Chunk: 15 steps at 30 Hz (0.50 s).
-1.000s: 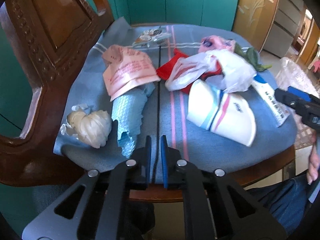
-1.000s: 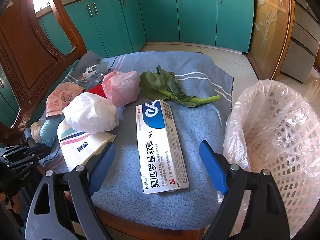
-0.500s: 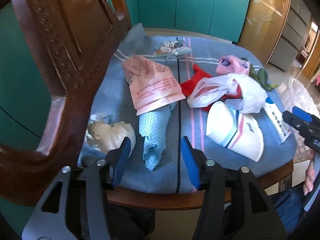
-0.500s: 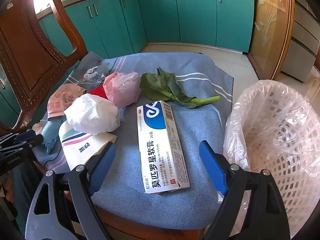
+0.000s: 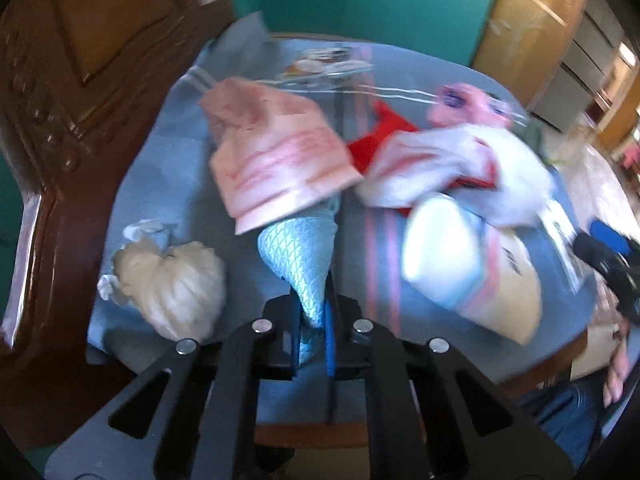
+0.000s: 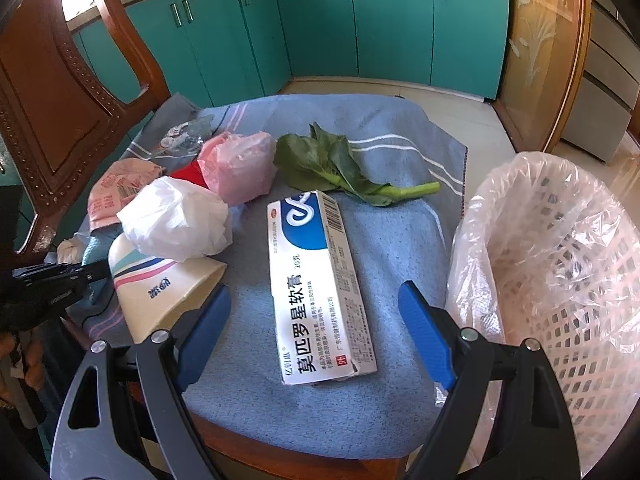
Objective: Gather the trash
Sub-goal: 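Grasp the light blue cloth with the left tool while the right tool grasps the white-blue medicine box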
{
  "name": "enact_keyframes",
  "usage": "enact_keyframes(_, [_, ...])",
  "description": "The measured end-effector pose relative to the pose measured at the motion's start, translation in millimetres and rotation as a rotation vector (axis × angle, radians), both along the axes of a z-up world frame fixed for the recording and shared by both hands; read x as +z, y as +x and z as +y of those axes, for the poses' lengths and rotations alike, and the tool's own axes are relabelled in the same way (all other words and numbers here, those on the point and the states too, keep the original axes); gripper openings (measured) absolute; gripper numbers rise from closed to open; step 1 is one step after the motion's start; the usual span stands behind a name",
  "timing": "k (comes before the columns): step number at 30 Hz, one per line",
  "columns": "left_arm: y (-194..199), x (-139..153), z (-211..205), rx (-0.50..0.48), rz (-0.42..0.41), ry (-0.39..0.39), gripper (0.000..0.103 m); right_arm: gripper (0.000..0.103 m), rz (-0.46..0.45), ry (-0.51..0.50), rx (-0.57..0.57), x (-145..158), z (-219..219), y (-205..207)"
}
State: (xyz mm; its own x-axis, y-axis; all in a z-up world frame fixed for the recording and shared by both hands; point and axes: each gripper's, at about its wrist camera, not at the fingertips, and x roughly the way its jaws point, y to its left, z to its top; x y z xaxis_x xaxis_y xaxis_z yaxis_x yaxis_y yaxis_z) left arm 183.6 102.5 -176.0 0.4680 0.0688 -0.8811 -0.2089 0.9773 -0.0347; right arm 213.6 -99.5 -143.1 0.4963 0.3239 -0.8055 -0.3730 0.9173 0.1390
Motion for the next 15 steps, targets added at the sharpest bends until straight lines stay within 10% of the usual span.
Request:
enact_keyframes(8, [-18.1, 12.7, -33.0, -0.184, -0.007, 0.011, 0.012, 0.084, 0.016, -0.026, -0.001, -6.4, 3.3, 1.1])
enact_keyframes(15, [-12.5, 9.6, -8.4, -0.097, -0.012, -0.07, 0.049, 0.084, -0.022, -0.104, 0.023, -14.0, 18.8, 2.4])
